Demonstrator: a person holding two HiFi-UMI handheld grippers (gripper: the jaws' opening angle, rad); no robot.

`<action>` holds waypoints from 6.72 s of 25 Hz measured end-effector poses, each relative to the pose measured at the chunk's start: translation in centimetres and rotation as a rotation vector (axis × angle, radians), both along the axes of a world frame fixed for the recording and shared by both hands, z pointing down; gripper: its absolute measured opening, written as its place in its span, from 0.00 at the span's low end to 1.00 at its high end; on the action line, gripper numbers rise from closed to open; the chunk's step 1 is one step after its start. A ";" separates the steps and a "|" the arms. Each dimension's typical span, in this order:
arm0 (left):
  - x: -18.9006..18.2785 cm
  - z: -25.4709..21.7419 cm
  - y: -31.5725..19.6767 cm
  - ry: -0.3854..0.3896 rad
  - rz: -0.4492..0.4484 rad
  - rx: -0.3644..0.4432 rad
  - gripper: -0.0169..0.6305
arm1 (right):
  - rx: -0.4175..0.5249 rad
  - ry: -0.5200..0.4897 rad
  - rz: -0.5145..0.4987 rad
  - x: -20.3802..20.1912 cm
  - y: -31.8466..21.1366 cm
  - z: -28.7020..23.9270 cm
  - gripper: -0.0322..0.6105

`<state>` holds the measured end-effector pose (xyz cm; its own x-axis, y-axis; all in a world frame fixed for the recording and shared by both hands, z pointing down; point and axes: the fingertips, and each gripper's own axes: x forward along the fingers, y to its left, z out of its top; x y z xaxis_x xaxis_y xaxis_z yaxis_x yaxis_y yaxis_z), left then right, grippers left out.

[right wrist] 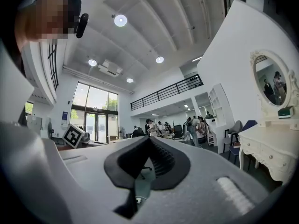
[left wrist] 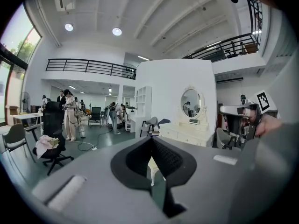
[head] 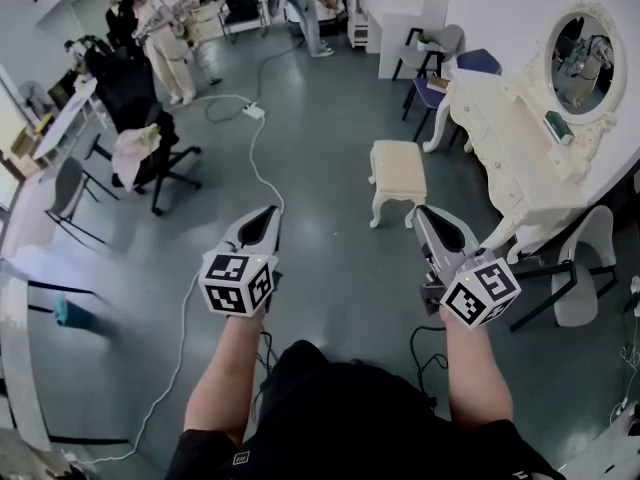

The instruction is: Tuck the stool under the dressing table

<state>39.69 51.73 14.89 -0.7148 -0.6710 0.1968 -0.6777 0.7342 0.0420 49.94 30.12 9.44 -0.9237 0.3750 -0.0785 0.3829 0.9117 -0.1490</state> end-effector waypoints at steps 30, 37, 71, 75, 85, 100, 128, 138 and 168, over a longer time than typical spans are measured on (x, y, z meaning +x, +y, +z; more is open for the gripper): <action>-27.8 3.4 2.4 0.054 0.095 -0.006 0.05 | -0.010 0.189 0.001 -27.5 5.3 5.4 0.06; -31.9 4.7 4.1 0.084 0.102 -0.007 0.05 | 0.022 0.217 -0.008 -31.9 7.0 5.7 0.06; -61.6 7.9 -21.2 0.138 0.297 -0.086 0.05 | -0.084 0.331 0.207 -57.2 -16.9 13.5 0.06; -65.0 9.1 -26.9 0.148 0.442 -0.087 0.05 | -0.104 0.363 0.359 -57.8 -20.8 14.9 0.06; -72.2 10.0 -39.9 0.110 0.864 -0.171 0.05 | -0.223 0.351 0.749 -60.7 -26.5 15.2 0.06; -61.7 11.6 -49.6 0.162 1.240 -0.259 0.05 | -0.335 0.359 1.074 -50.6 -26.7 18.7 0.06; -60.0 31.2 -55.6 0.308 1.712 -0.650 0.10 | -0.677 0.573 1.396 -54.5 -25.0 35.9 0.14; -61.3 43.8 -57.1 0.338 1.619 -0.796 0.21 | -0.733 0.721 1.320 -54.4 -26.7 48.6 0.23; -64.6 66.8 -55.3 0.320 1.605 -1.080 0.64 | -0.757 1.167 1.372 -50.5 -25.2 71.3 0.51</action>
<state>-24.91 -3.55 81.74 0.4708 -0.0854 0.8781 -0.6930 -0.6517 0.3082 -0.58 4.95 80.74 -0.2230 -0.3380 0.9143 -0.9747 0.0947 -0.2027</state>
